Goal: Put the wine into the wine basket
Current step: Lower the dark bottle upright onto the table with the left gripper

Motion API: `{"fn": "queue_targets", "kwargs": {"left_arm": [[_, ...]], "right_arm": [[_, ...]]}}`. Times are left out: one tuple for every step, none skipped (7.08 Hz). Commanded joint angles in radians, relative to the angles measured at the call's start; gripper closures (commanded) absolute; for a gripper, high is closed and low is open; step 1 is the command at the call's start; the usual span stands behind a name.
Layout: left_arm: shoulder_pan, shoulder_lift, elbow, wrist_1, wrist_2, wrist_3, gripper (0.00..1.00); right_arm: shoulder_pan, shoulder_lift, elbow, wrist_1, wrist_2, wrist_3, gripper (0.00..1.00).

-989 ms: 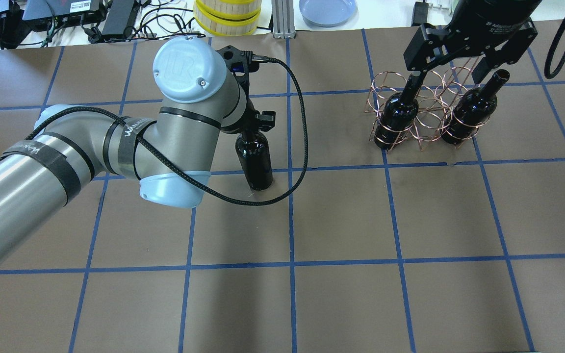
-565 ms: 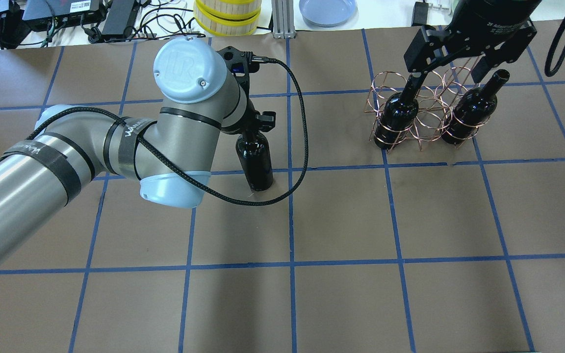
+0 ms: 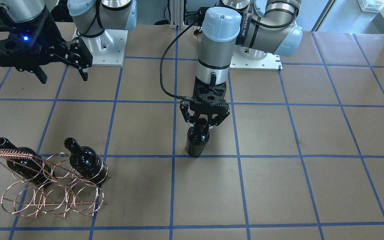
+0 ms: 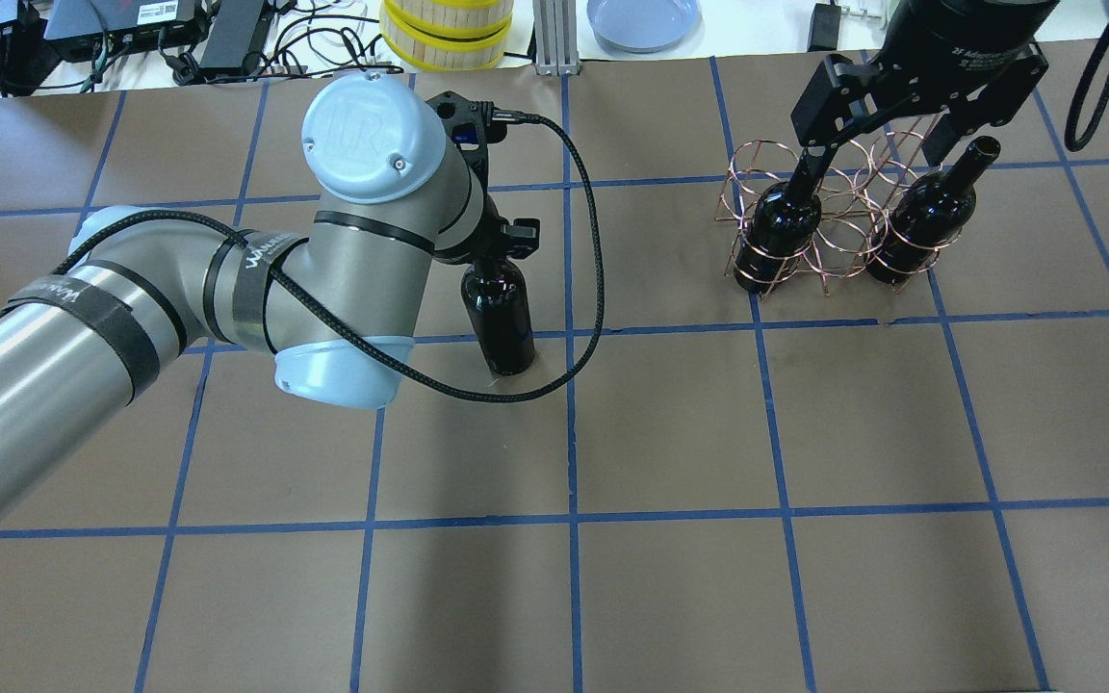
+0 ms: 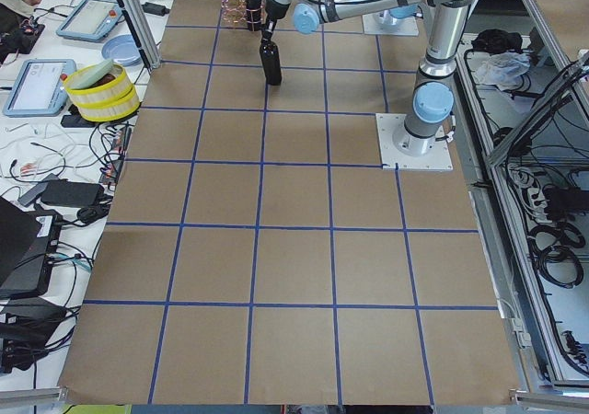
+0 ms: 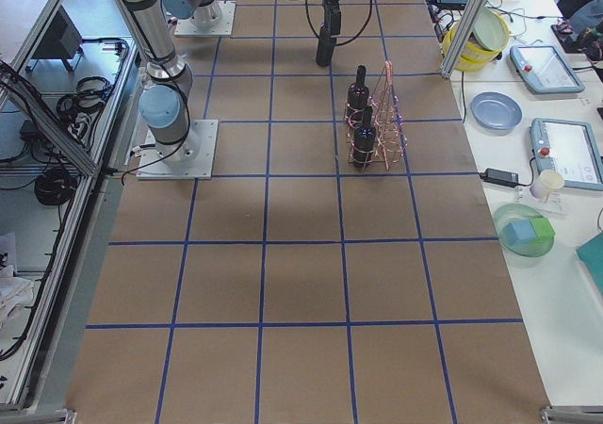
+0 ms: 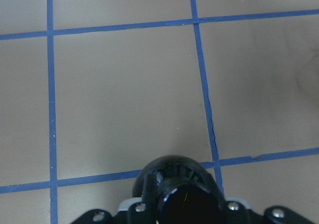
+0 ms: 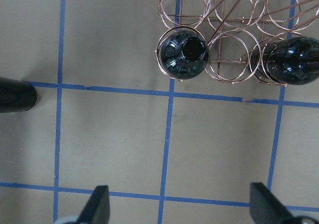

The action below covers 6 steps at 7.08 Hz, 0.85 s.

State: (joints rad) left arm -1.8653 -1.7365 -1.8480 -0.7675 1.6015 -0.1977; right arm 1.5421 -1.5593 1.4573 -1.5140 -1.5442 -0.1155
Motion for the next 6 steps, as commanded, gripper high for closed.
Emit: {"fn": "queue_targets", "kwargs": {"left_arm": [[0.0,0.0,0.001,0.001,0.0,-0.023,0.37],[0.0,0.0,0.001,0.001,0.0,-0.022,0.37],[0.0,0.0,0.003,0.001,0.001,-0.022,0.37],[0.0,0.0,0.004,0.001,0.0,-0.022,0.36],[0.002,0.002,0.01,0.001,0.0,-0.023,0.35],[0.008,0.002,0.035,0.001,-0.011,-0.026,0.25]], "right_arm": [[0.001,0.001,0.0,-0.002,-0.001,-0.001,0.0],[0.001,0.001,0.0,-0.002,-0.001,0.0,0.0],[0.001,-0.001,0.0,-0.002,-0.005,0.005,0.0],[0.001,0.001,0.0,-0.008,-0.007,0.013,0.0],[0.007,0.004,0.002,-0.014,-0.005,0.026,0.0],[0.027,0.004,0.003,-0.015,-0.007,0.057,0.0]]}}
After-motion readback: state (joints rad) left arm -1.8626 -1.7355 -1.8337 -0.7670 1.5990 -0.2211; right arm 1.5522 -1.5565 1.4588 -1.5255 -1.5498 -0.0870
